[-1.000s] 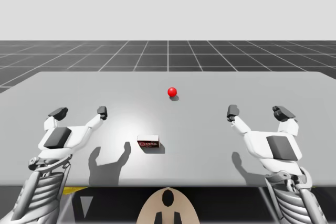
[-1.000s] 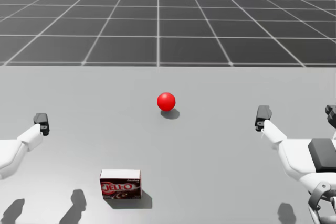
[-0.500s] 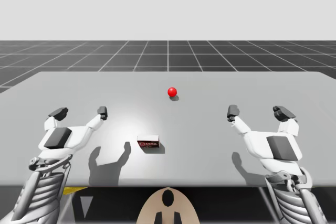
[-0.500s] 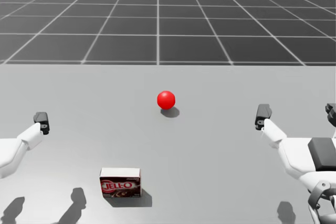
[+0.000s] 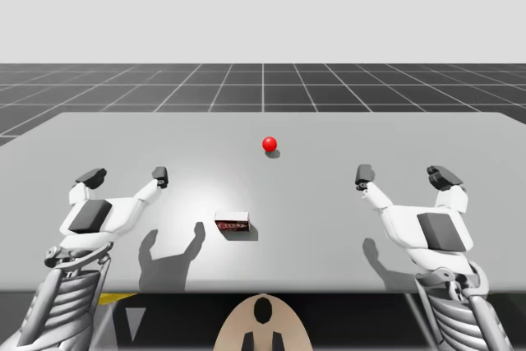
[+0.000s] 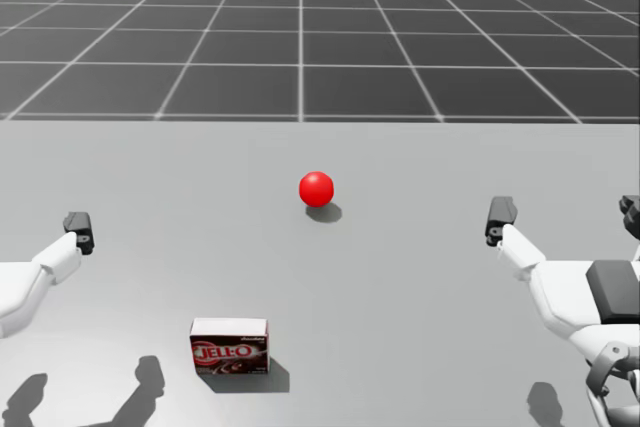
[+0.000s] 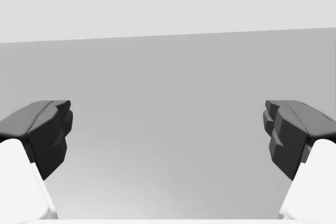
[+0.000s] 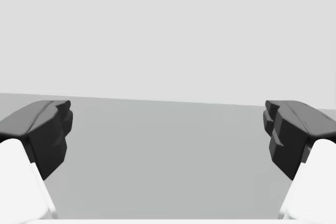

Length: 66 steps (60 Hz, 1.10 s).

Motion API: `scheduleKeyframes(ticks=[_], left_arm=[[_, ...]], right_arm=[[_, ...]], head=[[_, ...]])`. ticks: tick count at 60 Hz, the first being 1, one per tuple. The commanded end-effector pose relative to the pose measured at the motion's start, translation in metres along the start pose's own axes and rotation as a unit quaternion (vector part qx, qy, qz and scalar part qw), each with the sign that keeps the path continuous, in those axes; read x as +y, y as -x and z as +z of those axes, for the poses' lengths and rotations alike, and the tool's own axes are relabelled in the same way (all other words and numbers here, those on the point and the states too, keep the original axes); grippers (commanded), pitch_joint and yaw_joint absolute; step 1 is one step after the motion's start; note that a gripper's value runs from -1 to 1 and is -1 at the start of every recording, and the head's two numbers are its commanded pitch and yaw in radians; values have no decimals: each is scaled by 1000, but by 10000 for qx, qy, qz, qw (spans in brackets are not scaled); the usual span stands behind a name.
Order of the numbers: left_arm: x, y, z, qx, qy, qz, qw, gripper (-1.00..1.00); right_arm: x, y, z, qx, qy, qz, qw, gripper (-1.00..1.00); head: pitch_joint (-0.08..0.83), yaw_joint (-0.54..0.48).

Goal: Watch the red light. When it turns green, pick up the object.

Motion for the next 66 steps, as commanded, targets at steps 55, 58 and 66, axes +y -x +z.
scheduleKeyframes(ticks=[55, 58, 66], left_arm=[[0, 0, -1, 8, 1, -12, 10000, -1000], [0, 0, -1, 7, 0, -13, 10000, -1000], [0, 0, 0, 7, 1, -13, 10000, -1000]], right_arm=[[3, 1, 1, 21, 2, -45, 10000, -1000], [3, 1, 1, 22, 0, -47, 10000, -1000], [2, 1, 1, 22, 1, -45, 10000, -1000]], head=[[442, -41], [443, -41], [445, -41]])
